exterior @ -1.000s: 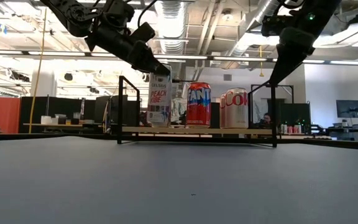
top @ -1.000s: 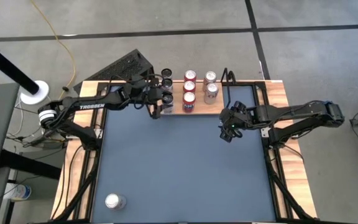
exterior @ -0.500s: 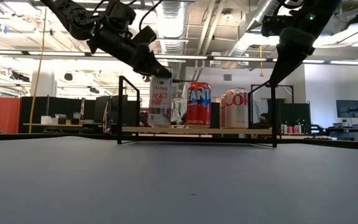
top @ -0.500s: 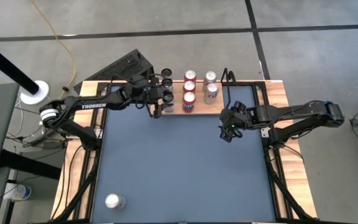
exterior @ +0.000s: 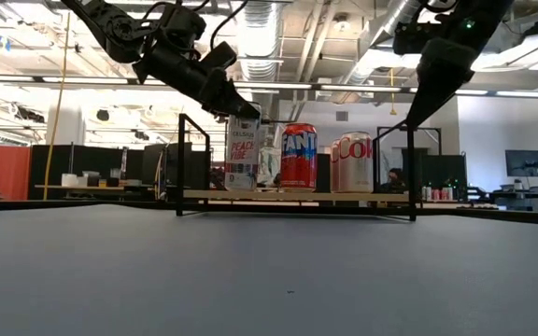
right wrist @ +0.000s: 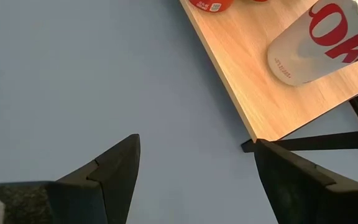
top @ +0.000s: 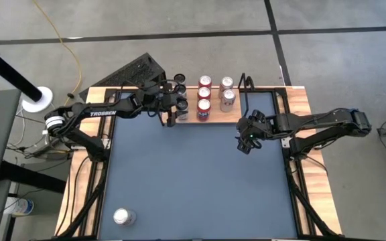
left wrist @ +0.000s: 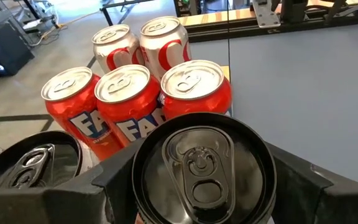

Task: Place canned beverage on shelf
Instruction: Put the black soda can on the shelf aligned with the other black soda can

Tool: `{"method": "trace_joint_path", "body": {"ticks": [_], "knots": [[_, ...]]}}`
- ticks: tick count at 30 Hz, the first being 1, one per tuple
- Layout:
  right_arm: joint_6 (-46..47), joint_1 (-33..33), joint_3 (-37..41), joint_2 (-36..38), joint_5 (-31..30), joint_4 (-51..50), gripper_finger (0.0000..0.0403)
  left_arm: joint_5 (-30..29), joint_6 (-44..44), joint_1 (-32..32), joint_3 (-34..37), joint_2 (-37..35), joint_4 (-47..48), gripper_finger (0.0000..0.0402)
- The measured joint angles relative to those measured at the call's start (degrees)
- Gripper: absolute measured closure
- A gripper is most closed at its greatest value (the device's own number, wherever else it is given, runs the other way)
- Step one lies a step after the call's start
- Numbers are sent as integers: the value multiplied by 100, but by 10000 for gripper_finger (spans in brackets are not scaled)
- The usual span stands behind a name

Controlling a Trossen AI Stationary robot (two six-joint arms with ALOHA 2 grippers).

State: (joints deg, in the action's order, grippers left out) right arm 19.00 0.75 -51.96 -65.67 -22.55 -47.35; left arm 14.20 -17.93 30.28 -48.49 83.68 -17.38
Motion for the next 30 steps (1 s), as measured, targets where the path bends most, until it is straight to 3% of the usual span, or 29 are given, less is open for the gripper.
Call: {"method": "trace_joint_path", "body": {"ticks": [9, 13, 22, 30], "knots": [[0, -2, 0, 0, 15, 0, 101, -415, 59, 0, -4, -1, 31, 147], [0, -2, 0, 0, 17, 0, 101, -413, 54, 0, -4, -2, 58, 142], [2, -2, 0, 0, 17, 0, 101, -267, 61, 0, -5, -2, 146, 90], [0, -3, 0, 0, 17, 1, 101, -262, 15, 0, -72, -2, 82, 85]]}}
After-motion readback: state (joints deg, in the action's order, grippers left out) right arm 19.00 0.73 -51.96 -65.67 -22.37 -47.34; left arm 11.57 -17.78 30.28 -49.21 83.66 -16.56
